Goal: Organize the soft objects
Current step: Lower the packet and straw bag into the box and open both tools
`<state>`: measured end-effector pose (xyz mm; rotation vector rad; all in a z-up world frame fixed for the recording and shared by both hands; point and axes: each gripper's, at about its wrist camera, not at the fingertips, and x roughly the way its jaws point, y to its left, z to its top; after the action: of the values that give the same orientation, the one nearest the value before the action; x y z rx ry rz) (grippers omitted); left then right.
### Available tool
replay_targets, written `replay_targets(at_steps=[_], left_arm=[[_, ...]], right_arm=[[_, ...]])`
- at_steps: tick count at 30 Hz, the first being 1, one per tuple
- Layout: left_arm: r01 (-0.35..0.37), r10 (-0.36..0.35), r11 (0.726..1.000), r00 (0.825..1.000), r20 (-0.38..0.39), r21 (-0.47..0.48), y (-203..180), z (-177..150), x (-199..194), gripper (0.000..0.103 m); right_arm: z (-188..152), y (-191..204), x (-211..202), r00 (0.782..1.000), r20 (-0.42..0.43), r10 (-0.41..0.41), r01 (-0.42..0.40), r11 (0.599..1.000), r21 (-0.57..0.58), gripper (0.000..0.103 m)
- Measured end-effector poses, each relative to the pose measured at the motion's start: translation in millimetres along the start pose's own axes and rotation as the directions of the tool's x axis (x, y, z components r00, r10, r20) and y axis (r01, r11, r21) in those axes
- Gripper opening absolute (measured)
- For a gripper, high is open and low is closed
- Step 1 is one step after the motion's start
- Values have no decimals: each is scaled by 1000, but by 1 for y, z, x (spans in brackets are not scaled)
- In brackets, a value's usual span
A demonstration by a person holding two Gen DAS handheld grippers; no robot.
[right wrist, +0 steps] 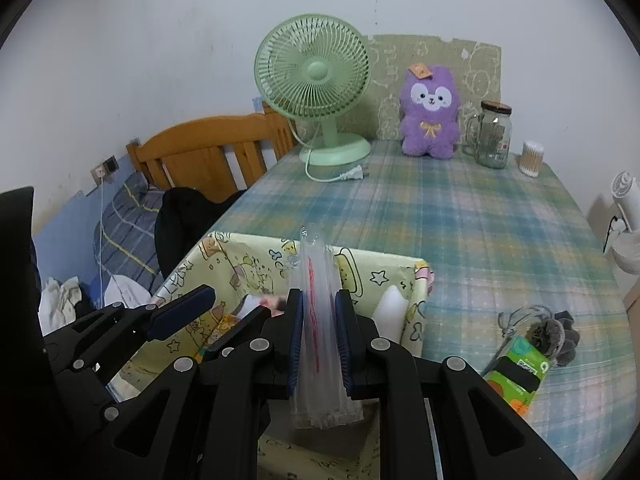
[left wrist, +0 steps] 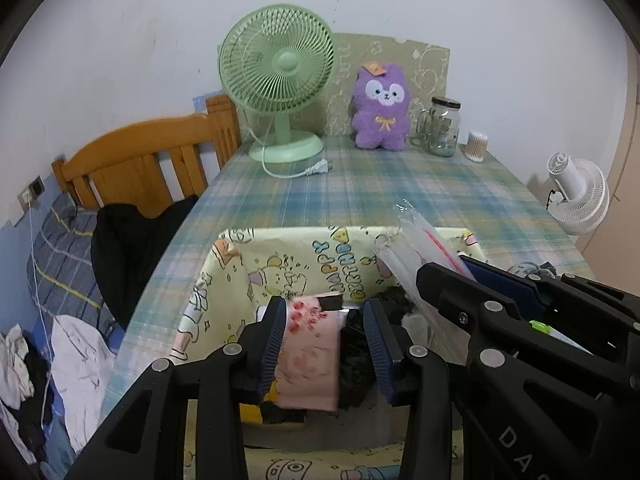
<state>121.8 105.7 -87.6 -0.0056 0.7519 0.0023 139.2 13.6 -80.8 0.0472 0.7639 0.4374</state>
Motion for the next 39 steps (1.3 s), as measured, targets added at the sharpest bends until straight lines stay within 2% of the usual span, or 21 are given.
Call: replay_targets(at_steps=[4, 12, 15, 20, 23, 28, 31, 39], left_arm=[[5, -5, 1000, 1000, -23, -22, 4, -2, 7, 59], [11, -13, 999, 999, -51, -37, 9, -2, 10, 66], [0, -2, 999, 999, -50, -41, 12, -2, 10, 68], [8, -10, 999, 999, -45, -45, 13, -3, 7, 76], [17, -19, 999, 999, -37, -39, 9, -3, 4, 81], [29, -29, 999, 1000, -8, -28, 0, -1, -6, 90], [32, -32, 999, 999, 12, -19, -6, 0, -14, 92], [35, -35, 999, 998, 61, 0, -23, 3, -33, 94]], right_arm=[[0, 0, 8, 1000, -19, 4, -4, 1000, -11, 19], [9, 9, 18, 998, -44, 43, -48, 992, -118, 21], [12, 11, 23, 997, -53, 59, -66, 989, -132, 28], [13, 12, 28, 997, -57, 49, -55, 991, -124, 65], [13, 9, 24, 998, -43, 35, -40, 993, -109, 76], [12, 4, 12, 1000, -21, 7, -9, 996, -88, 87], [10, 0, 2, 1000, -3, -2, 2, 997, -74, 91], [9, -11, -26, 998, 48, -30, 33, 997, -65, 92]])
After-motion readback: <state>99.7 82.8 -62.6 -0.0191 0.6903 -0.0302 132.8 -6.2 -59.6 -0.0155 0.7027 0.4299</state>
